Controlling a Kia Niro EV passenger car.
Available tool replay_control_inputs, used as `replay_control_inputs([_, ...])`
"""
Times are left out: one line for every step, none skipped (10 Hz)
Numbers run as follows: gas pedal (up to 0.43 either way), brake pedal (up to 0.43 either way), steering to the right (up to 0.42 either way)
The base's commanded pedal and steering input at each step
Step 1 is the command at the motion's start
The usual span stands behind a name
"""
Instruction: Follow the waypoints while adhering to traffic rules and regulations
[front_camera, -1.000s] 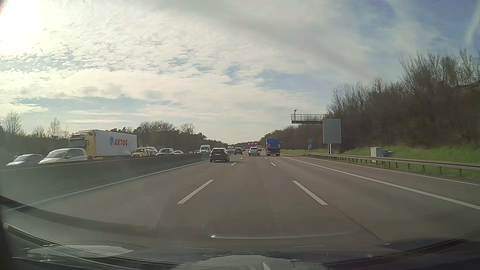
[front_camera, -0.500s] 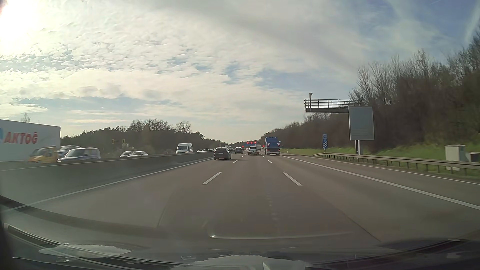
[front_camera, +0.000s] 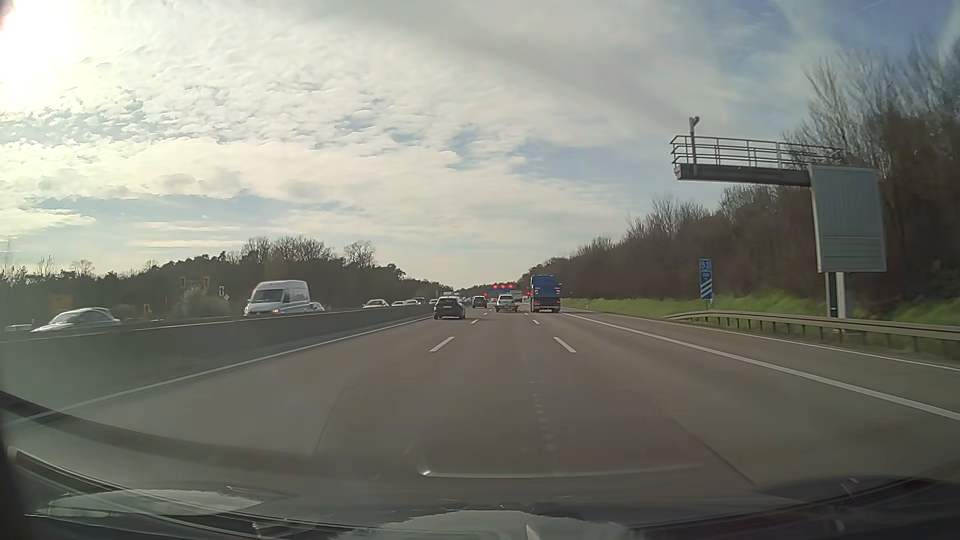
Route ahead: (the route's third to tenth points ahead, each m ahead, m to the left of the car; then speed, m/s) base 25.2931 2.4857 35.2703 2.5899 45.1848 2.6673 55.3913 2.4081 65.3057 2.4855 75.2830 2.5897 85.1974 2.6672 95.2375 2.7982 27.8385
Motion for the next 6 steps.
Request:
replay_control_inputs([0.209, 0.0, -0.002])
replay_control_inputs([0.228, 0.0, -0.002])
replay_control_inputs([0.248, 0.0, -0.002])
replay_control_inputs([0.248, 0.0, -0.003])
replay_control_inputs([0.26, 0.0, -0.004])
replay_control_inputs([0.26, 0.0, -0.004])
